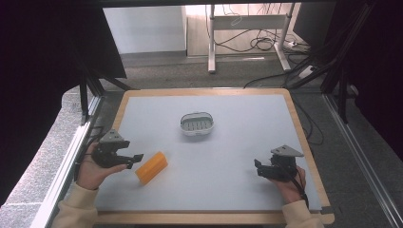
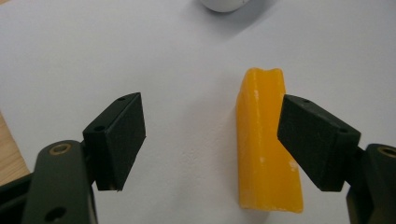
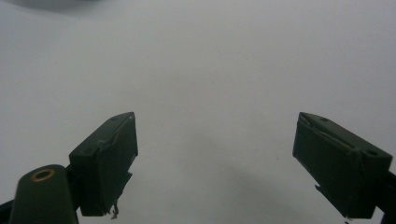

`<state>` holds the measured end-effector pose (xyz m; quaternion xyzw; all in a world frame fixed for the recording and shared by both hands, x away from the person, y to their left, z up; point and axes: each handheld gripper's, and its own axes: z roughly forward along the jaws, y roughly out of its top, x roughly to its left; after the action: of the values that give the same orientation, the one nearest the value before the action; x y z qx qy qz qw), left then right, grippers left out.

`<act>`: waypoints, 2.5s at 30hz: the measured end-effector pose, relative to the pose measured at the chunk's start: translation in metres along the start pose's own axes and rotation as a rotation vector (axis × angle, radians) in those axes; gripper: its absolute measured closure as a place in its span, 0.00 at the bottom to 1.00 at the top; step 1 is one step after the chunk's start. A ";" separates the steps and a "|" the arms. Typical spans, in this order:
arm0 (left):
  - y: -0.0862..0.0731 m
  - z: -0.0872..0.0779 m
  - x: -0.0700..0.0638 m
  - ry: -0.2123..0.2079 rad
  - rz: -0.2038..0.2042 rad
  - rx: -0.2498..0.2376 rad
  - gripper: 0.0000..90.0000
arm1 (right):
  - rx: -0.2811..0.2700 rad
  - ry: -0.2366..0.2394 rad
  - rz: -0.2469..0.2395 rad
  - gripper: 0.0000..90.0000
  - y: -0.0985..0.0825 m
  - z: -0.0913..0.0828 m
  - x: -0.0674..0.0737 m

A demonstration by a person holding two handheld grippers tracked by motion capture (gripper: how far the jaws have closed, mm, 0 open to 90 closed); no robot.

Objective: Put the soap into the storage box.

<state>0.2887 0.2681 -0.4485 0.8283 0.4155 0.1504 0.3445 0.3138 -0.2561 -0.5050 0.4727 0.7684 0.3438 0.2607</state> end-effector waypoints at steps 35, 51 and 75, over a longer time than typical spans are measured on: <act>0.010 0.028 -0.039 -0.022 0.094 0.116 0.24 | -0.005 0.022 -0.023 0.16 0.000 0.000 0.003; 0.007 0.054 -0.048 0.020 0.118 0.216 0.29 | 0.001 0.016 -0.037 0.16 -0.001 0.002 0.004; 0.007 0.080 -0.043 -0.022 0.116 0.312 0.67 | 0.014 0.017 -0.039 0.16 -0.002 0.004 0.006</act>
<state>0.3097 0.1952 -0.4991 0.8960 0.3814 0.0947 0.2068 0.3132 -0.2505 -0.5090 0.4566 0.7821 0.3370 0.2575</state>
